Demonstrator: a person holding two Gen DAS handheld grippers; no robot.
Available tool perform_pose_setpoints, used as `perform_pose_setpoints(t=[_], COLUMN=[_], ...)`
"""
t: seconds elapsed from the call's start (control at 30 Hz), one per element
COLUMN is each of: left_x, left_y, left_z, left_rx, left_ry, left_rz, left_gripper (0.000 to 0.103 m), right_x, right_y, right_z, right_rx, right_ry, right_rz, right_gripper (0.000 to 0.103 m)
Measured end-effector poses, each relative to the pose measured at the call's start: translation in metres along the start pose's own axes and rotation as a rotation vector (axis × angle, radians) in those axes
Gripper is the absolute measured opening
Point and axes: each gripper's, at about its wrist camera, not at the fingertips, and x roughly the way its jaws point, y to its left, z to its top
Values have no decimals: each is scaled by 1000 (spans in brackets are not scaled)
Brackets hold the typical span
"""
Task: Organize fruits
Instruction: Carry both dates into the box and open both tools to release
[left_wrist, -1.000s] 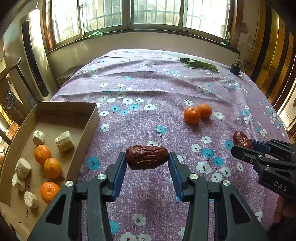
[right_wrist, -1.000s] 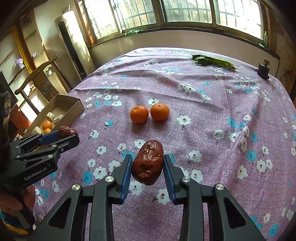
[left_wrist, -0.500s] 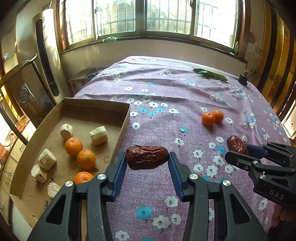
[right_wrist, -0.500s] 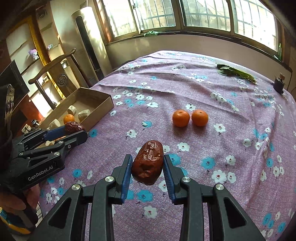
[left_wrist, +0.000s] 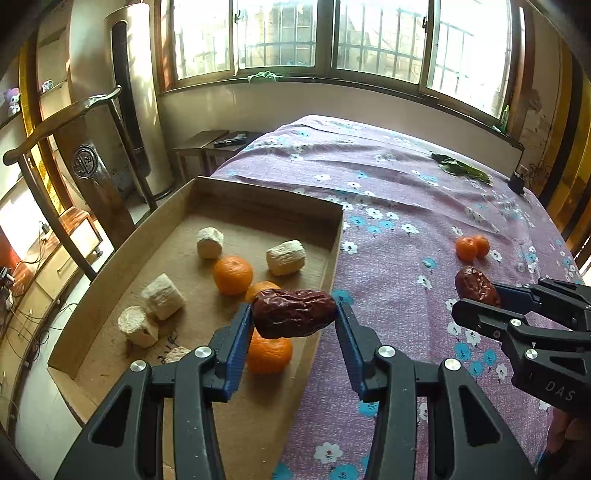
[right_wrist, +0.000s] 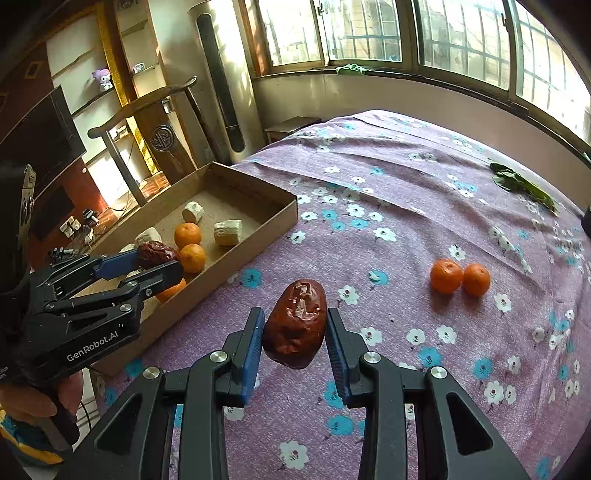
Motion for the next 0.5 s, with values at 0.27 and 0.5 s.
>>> perform_pose_setpoints(t=[0.27,0.5], left_x=[-4,-5], left_y=[30,47], left_z=[-4,-8], left_rx=[-44,-65], left_ry=[-5,1], left_rz=[36,53], left_gripper=[45,45], right_x=[16,30], right_y=[32,54], right_z=[14,24], right_rx=[-66,-113], right_ry=[8,26], right_rz=[37,64], right_gripper=[36,36])
